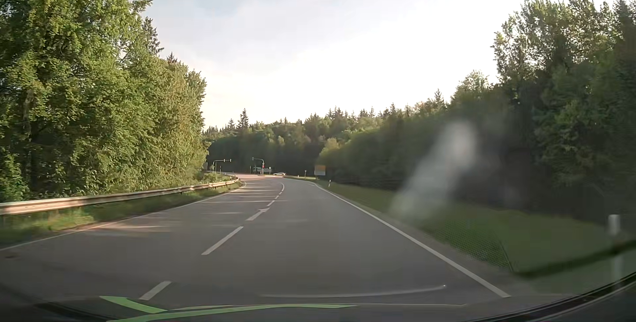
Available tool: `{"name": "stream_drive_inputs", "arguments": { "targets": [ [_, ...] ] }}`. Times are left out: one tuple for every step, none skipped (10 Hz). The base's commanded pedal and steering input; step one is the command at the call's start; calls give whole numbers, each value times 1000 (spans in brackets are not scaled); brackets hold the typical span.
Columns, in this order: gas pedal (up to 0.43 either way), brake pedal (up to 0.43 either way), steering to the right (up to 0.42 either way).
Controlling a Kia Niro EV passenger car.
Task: Follow the waypoints while adhering to traffic rules and regulations
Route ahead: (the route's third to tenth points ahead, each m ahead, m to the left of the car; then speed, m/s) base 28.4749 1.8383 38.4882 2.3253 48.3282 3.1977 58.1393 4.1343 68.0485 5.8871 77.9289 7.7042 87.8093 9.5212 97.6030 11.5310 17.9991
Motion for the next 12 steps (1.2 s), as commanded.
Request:
{"name": "stream_drive_inputs", "arguments": {
  "targets": [
    [0,0,-10],
    [0,0,-10],
    [0,0,-9],
    [0,0,-8],
    [0,0,-7],
    [0,12,-6],
    [0,61,-6],
    [0,85,-5],
    [0,116,-5],
    [0,122,-5],
    [0,128,-5],
    [0,122,-5]
  ]
}}
